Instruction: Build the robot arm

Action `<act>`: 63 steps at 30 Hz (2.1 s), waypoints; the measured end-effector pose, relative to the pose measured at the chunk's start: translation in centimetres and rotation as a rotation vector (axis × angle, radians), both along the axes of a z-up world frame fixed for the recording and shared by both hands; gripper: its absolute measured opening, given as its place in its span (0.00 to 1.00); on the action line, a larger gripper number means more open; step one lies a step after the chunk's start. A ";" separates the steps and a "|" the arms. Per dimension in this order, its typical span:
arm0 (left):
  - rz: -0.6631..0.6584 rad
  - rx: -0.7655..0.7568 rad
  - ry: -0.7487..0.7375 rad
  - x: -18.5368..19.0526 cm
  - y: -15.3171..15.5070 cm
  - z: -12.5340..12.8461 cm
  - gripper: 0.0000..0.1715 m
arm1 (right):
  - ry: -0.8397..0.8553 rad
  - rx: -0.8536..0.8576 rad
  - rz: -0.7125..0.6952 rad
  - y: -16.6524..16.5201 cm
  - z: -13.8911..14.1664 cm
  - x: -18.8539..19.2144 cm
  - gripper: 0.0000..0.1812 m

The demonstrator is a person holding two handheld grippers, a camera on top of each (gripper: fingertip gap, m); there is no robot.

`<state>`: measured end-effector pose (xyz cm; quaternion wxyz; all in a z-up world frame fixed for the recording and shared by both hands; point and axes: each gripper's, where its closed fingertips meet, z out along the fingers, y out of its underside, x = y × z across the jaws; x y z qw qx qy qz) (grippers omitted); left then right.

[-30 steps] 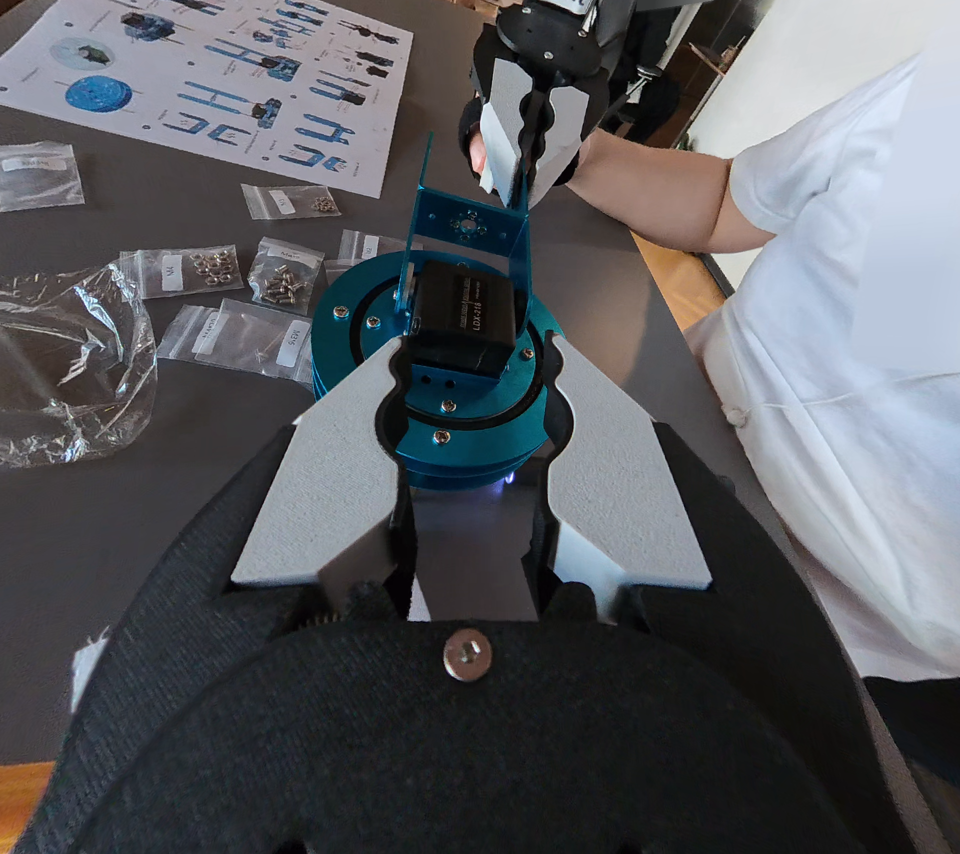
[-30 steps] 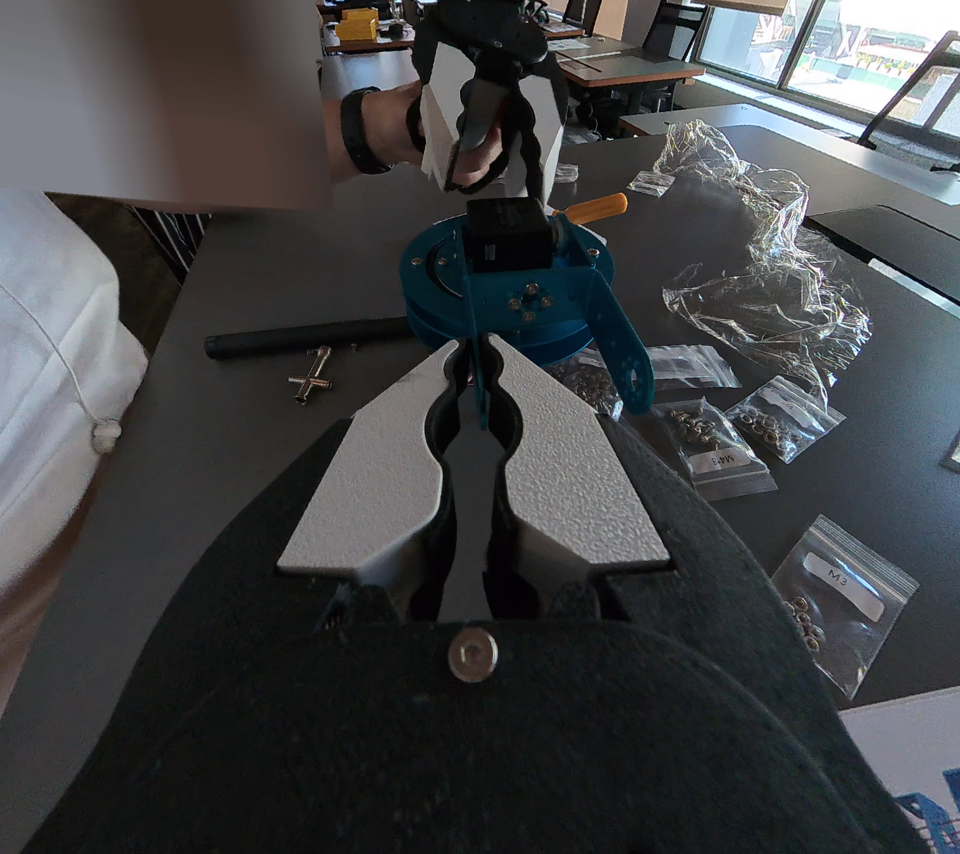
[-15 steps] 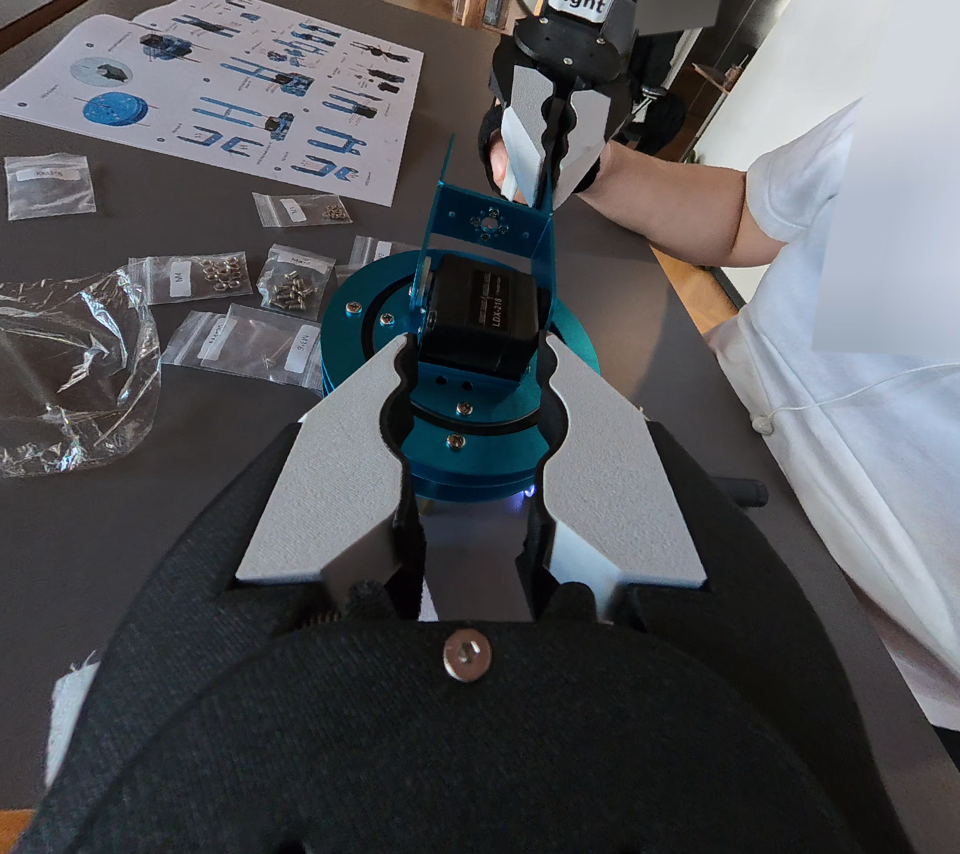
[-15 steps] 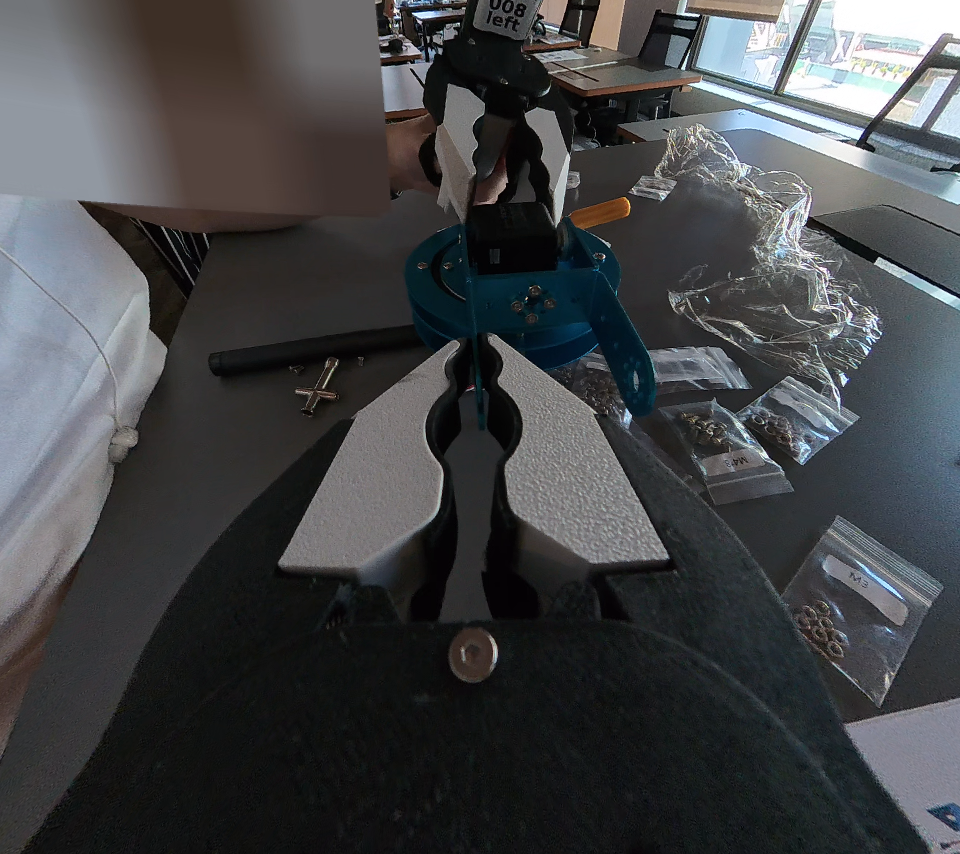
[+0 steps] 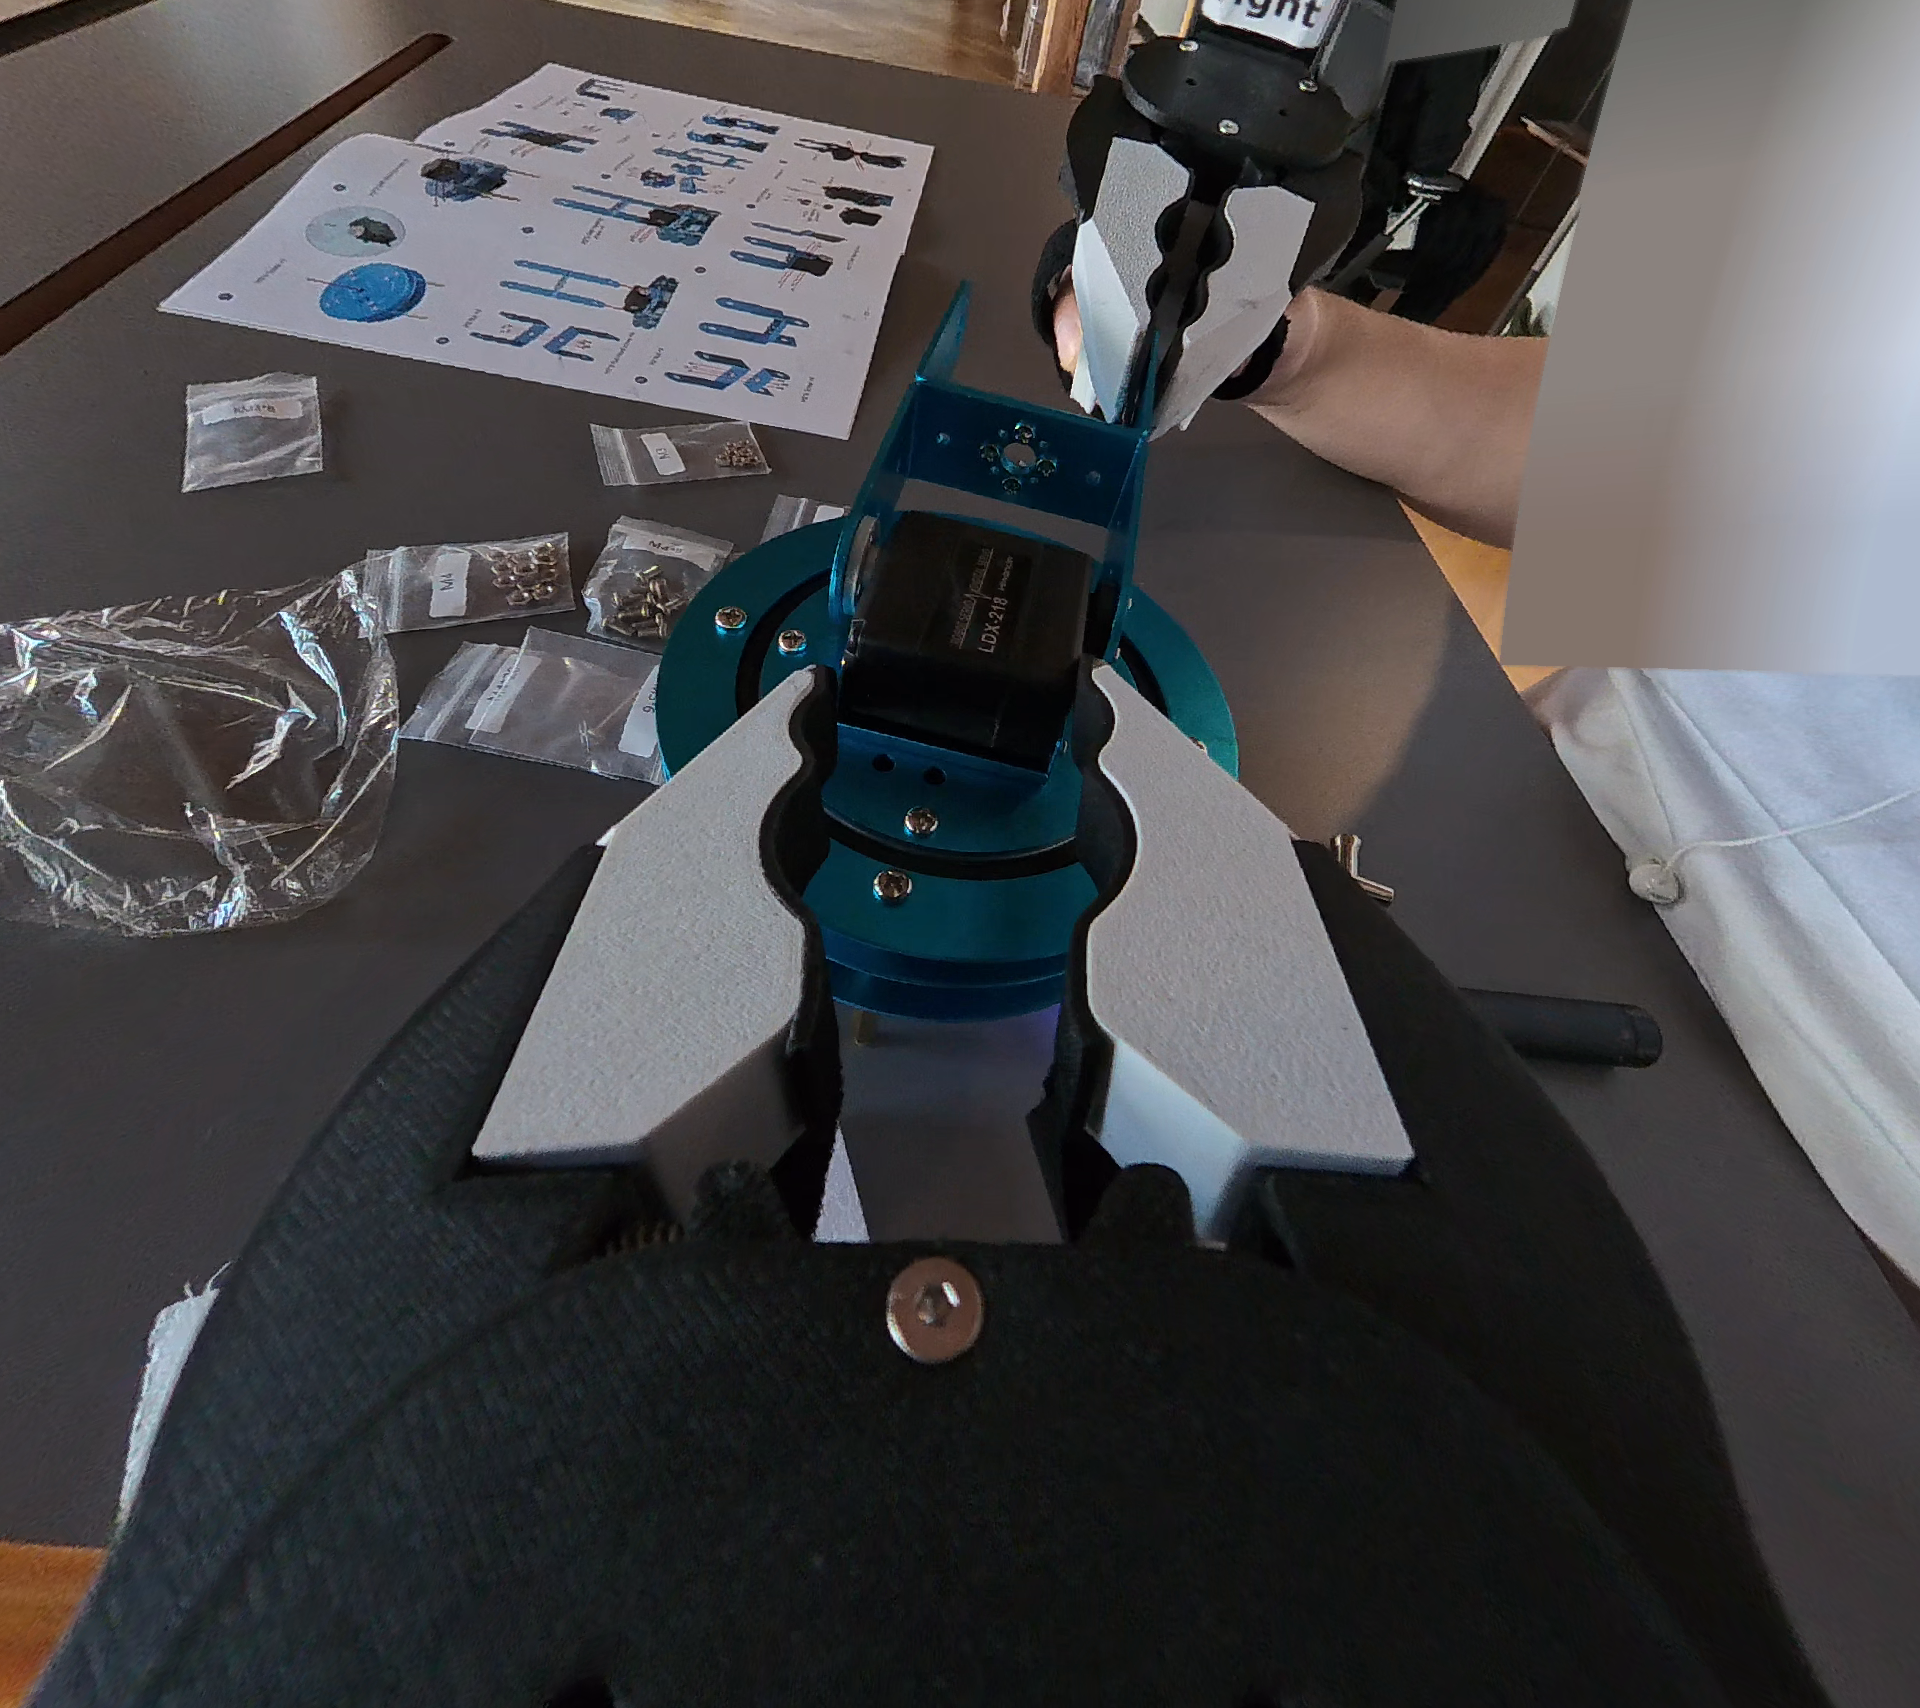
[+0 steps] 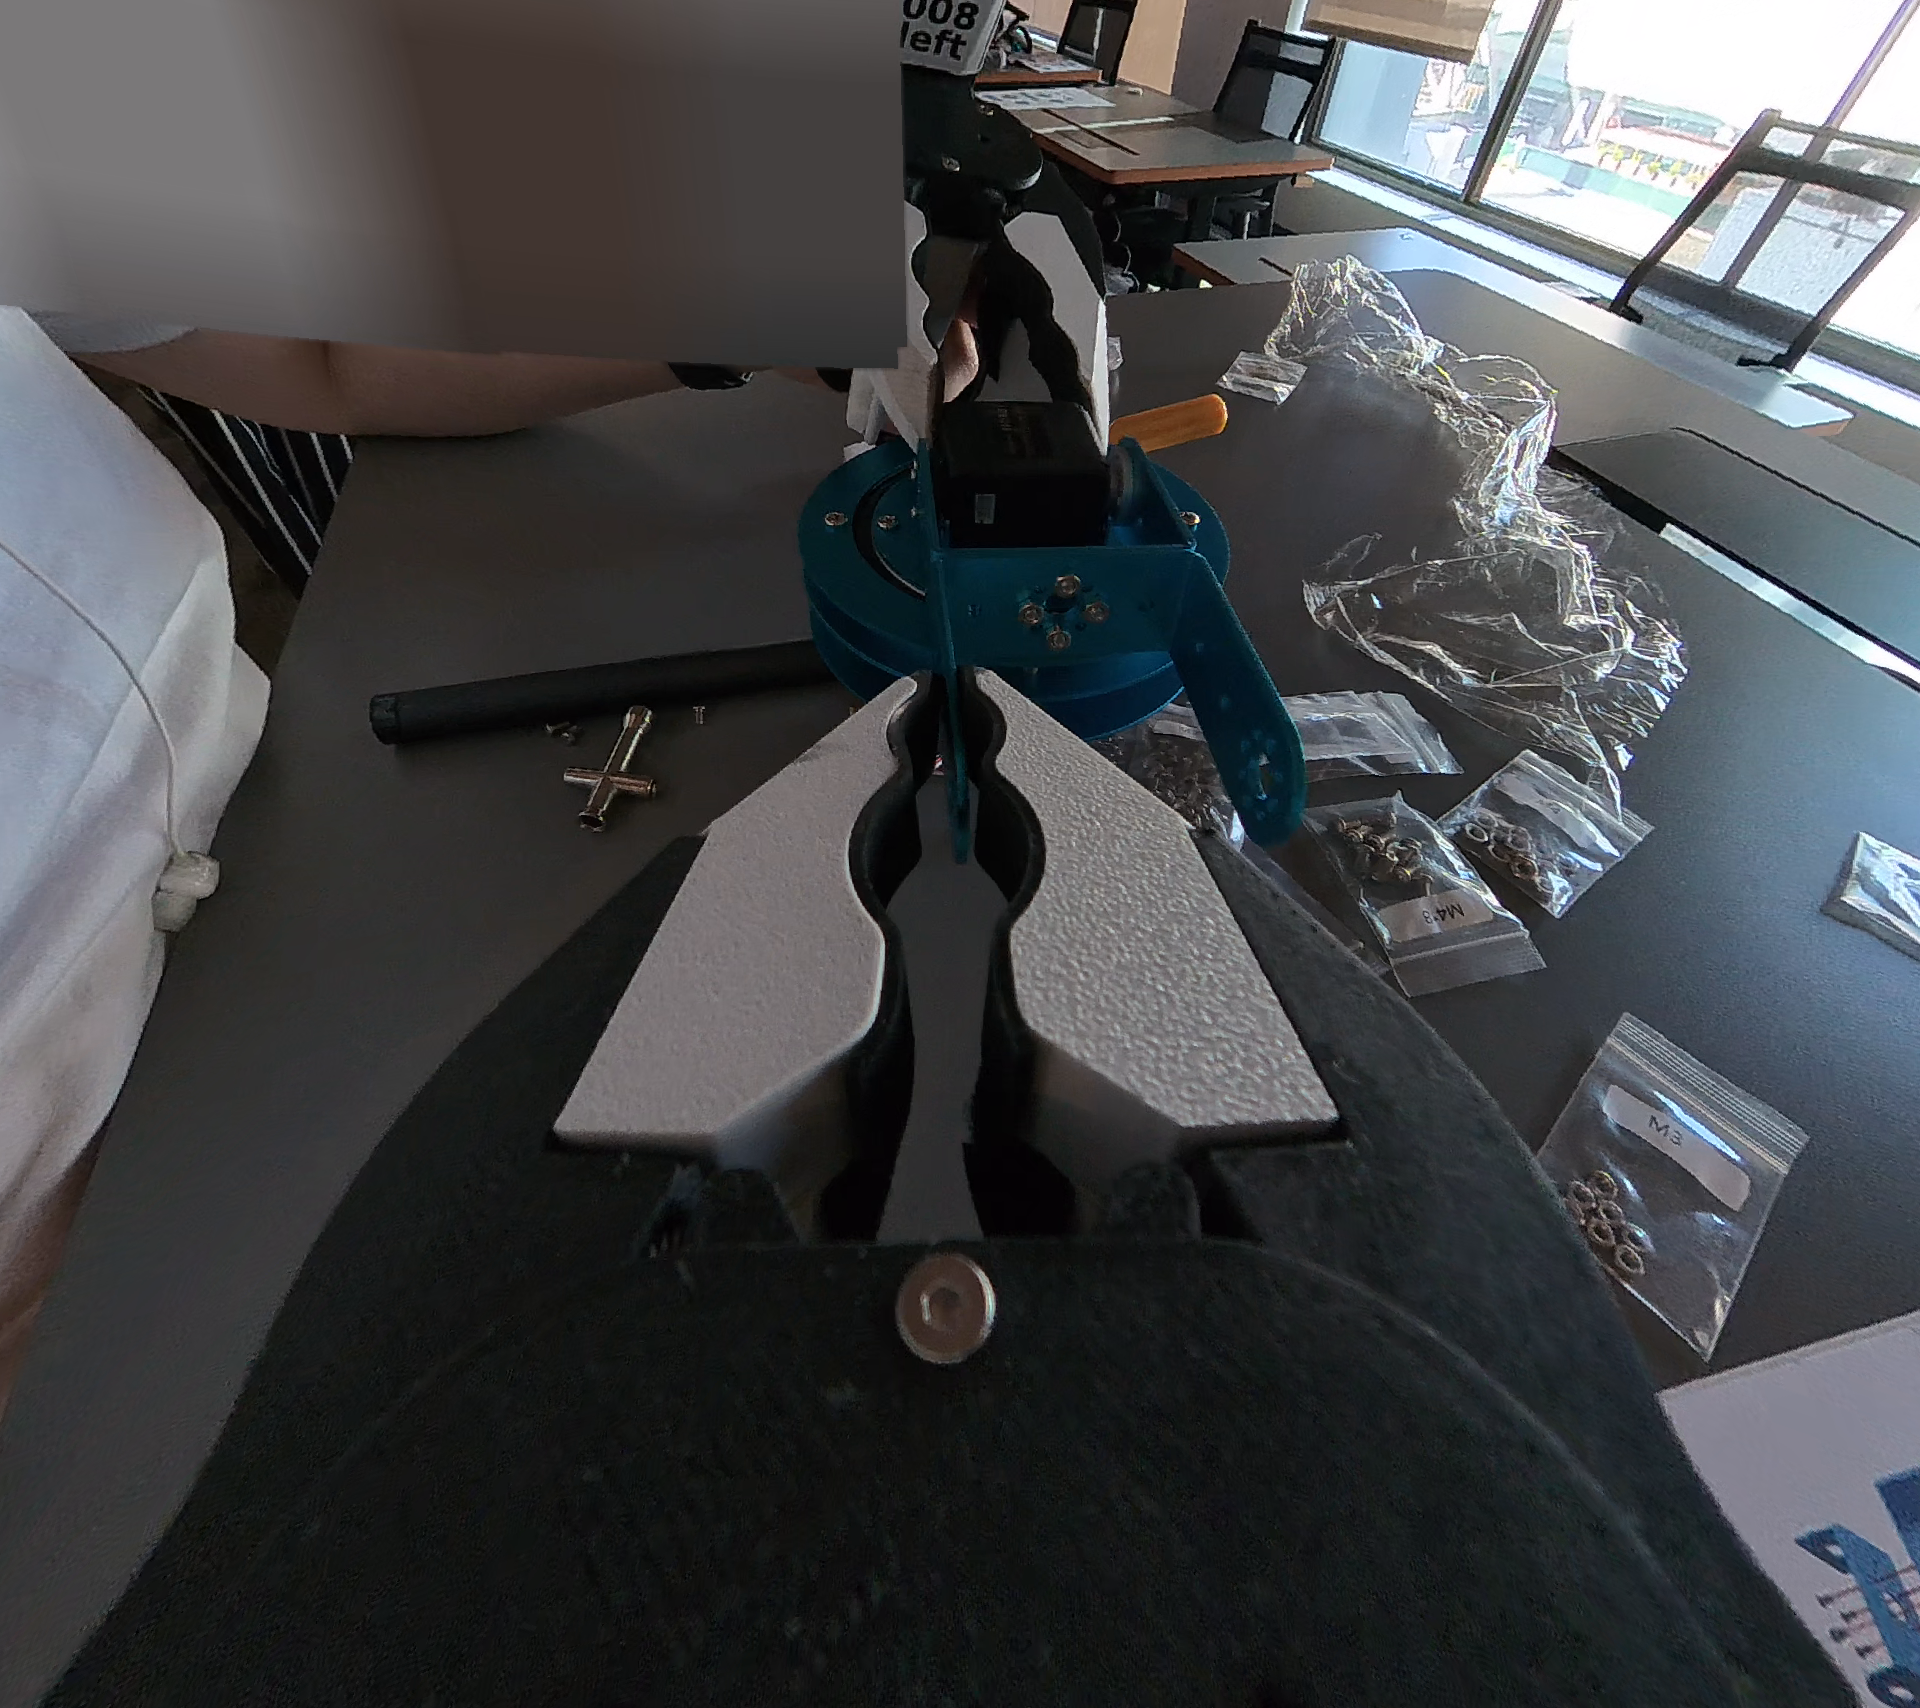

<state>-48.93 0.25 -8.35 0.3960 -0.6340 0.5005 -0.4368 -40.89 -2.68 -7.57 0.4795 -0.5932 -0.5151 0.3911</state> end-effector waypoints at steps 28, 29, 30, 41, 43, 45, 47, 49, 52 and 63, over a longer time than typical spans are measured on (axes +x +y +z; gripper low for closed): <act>0.688 -0.316 0.173 -4.9 -9.7 -1.0 0.35 | 0.254 -0.071 -0.187 -5.5 2.2 4.8 0.14; 0.756 -0.326 0.213 -4.8 -10.7 -2.1 0.35 | 0.247 -0.094 -0.165 -5.8 1.9 4.3 0.14; 0.803 -0.340 0.256 -4.4 -11.6 -3.1 0.35 | 0.244 -0.115 -0.137 -5.9 1.6 3.7 0.14; 1.080 -0.394 0.584 -2.4 -15.9 -8.8 0.13 | -0.006 -0.242 0.151 -8.2 -2.6 -2.1 0.12; 1.098 -0.401 0.599 -2.9 -16.2 -8.8 0.10 | -0.022 -0.271 0.180 -8.8 -2.9 -2.6 0.12; 1.094 -0.428 0.629 -3.9 -16.7 -8.9 0.10 | -0.035 -0.288 0.195 -9.1 -3.2 -2.9 0.12; 1.080 -0.455 0.663 -5.4 -17.3 -8.9 0.09 | -0.045 -0.293 0.203 -9.3 -3.3 -3.2 0.12; 1.047 -0.459 0.672 -6.9 -17.5 -8.9 0.09 | -0.061 -0.282 0.206 -9.3 -3.4 -3.3 0.11; 0.995 -0.450 0.673 -9.3 -17.3 -8.9 0.09 | -0.065 -0.237 0.178 -8.6 -2.9 -3.2 0.11; 0.890 -0.399 0.573 -13.7 -14.9 -7.9 0.16 | -0.046 -0.057 0.054 -2.6 5.2 1.1 0.24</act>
